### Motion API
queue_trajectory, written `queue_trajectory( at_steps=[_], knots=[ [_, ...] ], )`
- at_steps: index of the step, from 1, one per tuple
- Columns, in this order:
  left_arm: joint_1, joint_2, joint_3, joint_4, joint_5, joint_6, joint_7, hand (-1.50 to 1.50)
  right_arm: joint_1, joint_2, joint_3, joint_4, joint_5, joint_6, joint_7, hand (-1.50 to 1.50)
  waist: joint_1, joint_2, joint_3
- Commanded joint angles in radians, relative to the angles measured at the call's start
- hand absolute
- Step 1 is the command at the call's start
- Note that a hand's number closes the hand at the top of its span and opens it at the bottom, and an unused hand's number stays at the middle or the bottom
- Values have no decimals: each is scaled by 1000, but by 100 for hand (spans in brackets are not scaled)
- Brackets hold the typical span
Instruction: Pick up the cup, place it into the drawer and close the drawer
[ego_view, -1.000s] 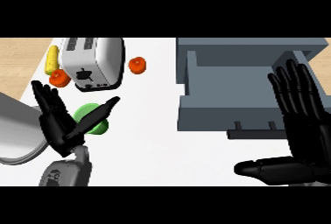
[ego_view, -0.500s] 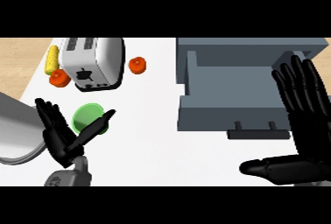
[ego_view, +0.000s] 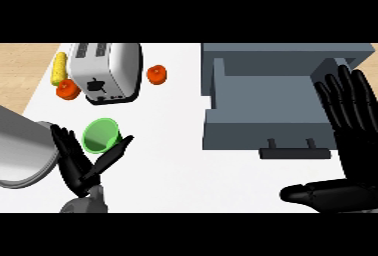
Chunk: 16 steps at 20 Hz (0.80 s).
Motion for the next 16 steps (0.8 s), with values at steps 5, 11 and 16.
queue_trajectory(
  at_steps=[5,11,16],
  knots=[
    [-101,0,76,244,118,-56,-191,-150,-3,-28,-38,-89,-60,12,89,-150,-4,0,0],
    [-86,0,54,302,207,-59,-298,-150,20,-18,-26,-13,-27,42,3,-150,-2,0,0],
    [-158,17,170,447,164,-168,-295,-150,30,26,39,-110,14,-15,74,-150,-3,0,0]
  ],
)
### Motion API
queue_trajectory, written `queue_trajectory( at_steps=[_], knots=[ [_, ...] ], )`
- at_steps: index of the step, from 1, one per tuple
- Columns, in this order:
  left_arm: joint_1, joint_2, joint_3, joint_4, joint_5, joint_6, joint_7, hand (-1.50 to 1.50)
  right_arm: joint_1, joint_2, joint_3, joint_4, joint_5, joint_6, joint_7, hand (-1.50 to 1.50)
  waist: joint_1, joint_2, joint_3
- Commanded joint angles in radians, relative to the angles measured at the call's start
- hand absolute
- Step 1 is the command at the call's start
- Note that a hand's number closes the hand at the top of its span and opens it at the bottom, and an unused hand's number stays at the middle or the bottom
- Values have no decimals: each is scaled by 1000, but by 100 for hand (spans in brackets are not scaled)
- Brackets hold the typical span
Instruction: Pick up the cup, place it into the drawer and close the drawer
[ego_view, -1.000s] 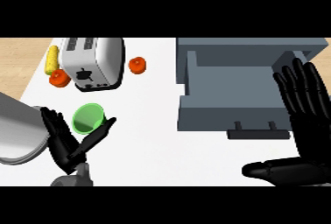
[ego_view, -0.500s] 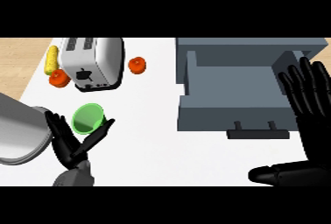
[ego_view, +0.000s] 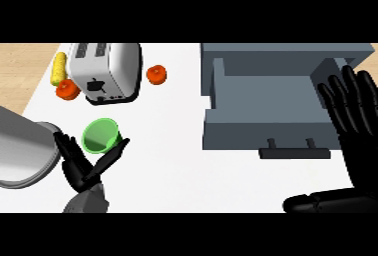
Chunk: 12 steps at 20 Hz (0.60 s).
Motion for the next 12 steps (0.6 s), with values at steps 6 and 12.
queue_trajectory(
  at_steps=[6,12],
  knots=[
    [-71,26,83,284,43,-159,-178,-150,51,36,33,35,40,8,-86,-150,-2,1,0],
    [-140,28,106,348,51,-182,-224,-150,30,6,11,-37,4,14,-3,-150,-3,0,0]
  ],
)
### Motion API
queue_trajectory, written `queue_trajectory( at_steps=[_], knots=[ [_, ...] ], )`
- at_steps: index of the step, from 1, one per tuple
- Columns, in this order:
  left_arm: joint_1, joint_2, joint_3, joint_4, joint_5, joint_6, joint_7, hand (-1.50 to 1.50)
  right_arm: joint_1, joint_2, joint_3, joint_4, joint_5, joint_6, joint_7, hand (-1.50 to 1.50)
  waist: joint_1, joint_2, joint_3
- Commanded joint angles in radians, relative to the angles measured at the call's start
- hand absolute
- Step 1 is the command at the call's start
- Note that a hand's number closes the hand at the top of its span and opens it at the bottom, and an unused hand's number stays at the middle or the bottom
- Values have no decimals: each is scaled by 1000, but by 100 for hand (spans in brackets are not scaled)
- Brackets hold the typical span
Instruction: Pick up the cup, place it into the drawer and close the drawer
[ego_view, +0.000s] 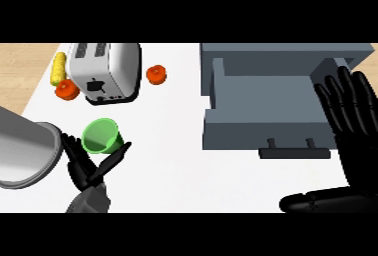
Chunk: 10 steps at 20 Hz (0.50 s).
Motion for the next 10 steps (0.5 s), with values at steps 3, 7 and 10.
queue_trajectory(
  at_steps=[3,7,10],
  knots=[
    [-32,-7,18,42,23,-39,-35,-150,-4,-3,-15,27,-6,8,-11,-150,1,-1,0],
    [-65,10,70,190,53,-158,-128,-150,44,23,23,9,2,16,-45,-150,-3,1,0],
    [-87,64,64,150,63,-177,-33,-150,-91,-48,-88,56,-79,25,38,-150,1,1,0]
  ],
)
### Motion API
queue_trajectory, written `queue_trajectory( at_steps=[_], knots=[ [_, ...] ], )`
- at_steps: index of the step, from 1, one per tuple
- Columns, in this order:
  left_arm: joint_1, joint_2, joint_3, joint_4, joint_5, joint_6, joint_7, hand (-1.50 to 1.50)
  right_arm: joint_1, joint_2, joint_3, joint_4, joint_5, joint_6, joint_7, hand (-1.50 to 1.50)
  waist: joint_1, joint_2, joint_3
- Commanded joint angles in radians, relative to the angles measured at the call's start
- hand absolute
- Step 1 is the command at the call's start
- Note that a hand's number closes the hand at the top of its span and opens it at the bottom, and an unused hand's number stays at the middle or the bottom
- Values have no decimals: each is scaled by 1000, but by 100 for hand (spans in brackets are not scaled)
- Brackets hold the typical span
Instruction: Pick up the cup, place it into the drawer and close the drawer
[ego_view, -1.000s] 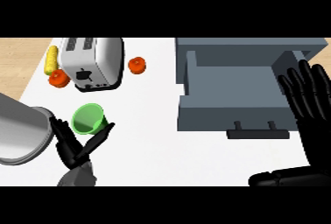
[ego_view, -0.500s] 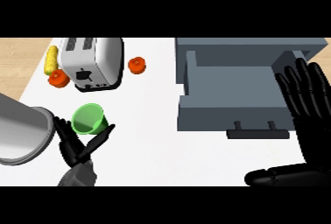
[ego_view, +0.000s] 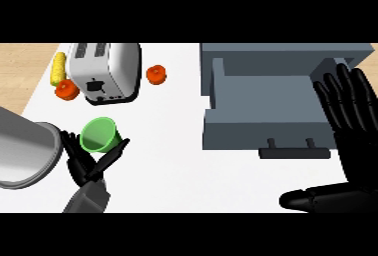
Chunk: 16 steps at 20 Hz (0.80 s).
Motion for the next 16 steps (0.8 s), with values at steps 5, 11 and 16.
queue_trajectory(
  at_steps=[5,11,16],
  knots=[
    [-87,-7,16,124,17,-164,-71,-150,-25,14,28,-20,30,-29,32,-150,-5,2,-1],
    [-21,11,12,100,28,-312,-108,150,72,9,13,-23,8,20,-30,-150,0,0,0],
    [-153,40,44,200,10,-257,-182,150,22,-24,-18,-37,-30,23,36,-150,-12,4,-1]
  ],
)
